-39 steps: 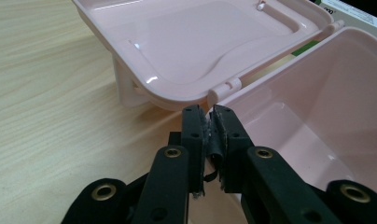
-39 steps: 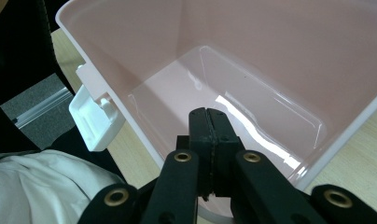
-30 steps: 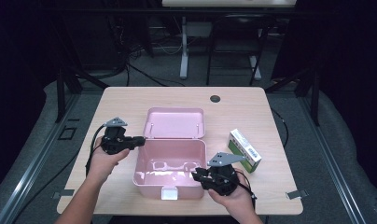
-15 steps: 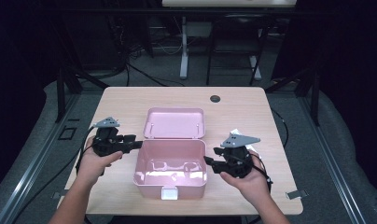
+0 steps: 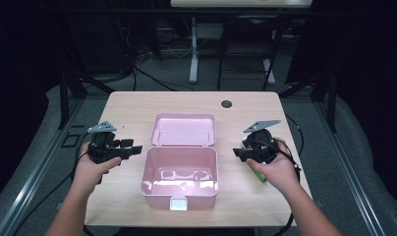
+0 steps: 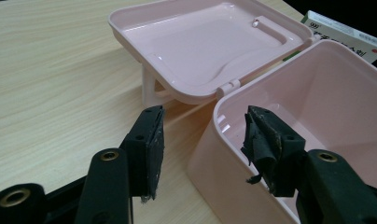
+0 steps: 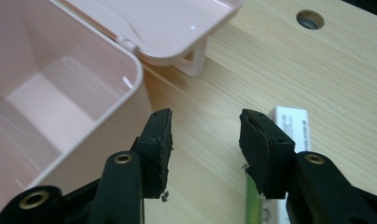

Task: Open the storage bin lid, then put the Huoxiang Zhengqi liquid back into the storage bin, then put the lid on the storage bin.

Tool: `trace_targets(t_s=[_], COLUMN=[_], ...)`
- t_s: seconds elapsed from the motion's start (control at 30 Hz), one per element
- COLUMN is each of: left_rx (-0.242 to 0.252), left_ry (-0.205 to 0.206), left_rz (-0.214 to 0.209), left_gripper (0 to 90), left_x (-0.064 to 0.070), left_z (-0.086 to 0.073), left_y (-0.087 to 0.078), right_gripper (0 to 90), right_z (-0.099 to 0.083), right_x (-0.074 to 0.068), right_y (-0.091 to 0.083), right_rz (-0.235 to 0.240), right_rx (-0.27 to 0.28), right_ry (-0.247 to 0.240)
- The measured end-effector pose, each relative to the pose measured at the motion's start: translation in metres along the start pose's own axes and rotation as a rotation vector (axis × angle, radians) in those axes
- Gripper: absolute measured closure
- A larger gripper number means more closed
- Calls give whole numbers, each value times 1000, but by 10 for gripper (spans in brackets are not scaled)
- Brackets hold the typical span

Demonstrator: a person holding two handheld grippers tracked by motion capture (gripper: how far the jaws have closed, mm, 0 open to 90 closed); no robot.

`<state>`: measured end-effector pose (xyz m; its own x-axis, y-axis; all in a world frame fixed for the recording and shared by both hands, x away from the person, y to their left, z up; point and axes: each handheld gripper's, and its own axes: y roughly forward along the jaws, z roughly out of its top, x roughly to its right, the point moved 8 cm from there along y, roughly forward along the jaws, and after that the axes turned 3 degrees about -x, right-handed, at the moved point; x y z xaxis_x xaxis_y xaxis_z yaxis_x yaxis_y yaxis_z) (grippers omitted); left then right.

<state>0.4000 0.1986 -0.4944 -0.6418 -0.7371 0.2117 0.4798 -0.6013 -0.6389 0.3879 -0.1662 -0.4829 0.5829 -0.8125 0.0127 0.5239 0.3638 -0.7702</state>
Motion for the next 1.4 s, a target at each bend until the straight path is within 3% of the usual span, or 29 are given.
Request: trace_targets(t_s=[0.17,0.37,0.67,0.87,1.1,1.4], left_rx=[-10,-12,0,-1,17,36], left_ry=[10,7,-11,-19,-21,-26], left_rz=[-2,-5,-9,-10,-4,12], left_gripper=[472,472,472,472,472,472], left_x=[0,-2,-6,-7,-9,-8], left_z=[-1,-2,-1,-4,-1,0], left_y=[2,1,-3,-4,-10,-19], right_gripper=[538,519,510,505,503,500], right_z=[1,1,4,3,2,-4], right_x=[19,38,56,69,74,71], right_y=[4,8,10,17,24,36], right_rz=[-33,-36,-30,-44,-49,-56], right_rx=[-66,-122,-214,-307,-371,-469], right_ry=[-15,8,25,36,55,61])
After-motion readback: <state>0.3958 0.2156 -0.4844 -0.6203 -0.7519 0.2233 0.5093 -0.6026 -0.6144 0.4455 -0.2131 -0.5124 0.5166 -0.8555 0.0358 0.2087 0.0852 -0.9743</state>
